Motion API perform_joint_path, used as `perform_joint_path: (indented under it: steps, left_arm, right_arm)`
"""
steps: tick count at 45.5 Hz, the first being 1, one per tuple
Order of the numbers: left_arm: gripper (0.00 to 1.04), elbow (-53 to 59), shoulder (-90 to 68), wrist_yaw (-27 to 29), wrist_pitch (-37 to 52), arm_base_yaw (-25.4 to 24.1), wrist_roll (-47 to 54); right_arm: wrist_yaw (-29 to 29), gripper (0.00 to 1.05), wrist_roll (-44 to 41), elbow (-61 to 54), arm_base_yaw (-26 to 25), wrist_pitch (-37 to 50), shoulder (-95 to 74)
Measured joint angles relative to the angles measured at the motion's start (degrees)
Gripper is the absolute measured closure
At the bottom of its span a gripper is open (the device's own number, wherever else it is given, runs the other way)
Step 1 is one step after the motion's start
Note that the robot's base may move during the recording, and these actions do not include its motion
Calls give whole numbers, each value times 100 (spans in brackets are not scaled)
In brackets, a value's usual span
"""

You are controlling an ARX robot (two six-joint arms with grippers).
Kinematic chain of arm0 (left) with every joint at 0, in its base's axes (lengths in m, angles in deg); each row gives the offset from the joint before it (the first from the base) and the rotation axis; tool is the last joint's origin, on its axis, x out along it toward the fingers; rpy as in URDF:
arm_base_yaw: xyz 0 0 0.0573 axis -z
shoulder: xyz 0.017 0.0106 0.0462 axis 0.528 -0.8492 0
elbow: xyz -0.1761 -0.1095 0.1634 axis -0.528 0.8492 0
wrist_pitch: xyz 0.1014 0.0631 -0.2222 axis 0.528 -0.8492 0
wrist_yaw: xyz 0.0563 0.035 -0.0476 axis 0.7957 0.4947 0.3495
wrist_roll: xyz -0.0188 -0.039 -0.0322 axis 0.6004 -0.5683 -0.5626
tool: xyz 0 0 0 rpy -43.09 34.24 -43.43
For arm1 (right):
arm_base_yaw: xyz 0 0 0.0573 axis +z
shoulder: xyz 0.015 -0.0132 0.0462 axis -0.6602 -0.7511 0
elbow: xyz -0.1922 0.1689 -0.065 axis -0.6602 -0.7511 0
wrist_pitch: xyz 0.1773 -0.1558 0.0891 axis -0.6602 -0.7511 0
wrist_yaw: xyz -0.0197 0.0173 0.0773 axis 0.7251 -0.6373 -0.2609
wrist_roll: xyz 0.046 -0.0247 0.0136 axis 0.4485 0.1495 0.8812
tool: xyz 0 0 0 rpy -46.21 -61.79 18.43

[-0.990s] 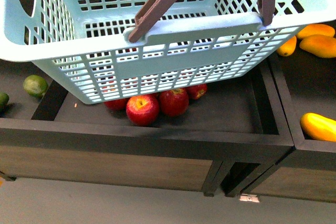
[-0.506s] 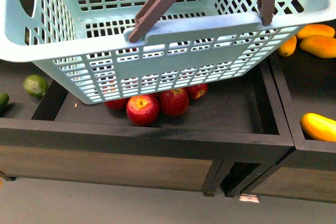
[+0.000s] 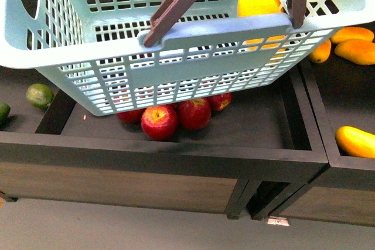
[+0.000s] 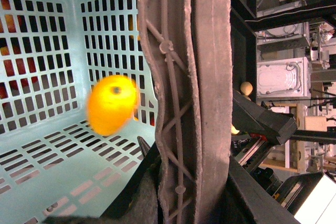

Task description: Pick mango and avocado into basket

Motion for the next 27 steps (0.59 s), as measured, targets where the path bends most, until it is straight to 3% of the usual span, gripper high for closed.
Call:
perform_joint_path:
  steps: [7, 20, 24, 27]
  left_arm:
    - [85, 42, -2, 46, -2, 2, 11]
    - [85, 42, -2, 7, -2, -13, 20]
    - [85, 42, -2, -11, -2, -13, 15]
    - [85, 42, -2, -13, -2, -4, 15]
  right_arm:
    - [455, 9, 754, -190, -149, 291, 254]
    - [1770, 9, 2205, -1622, -1421, 546, 1770]
    - [1860, 9, 2387, -1794, -1567, 525, 2033]
    - [1596, 22, 2776, -2107, -1506, 1167, 2142]
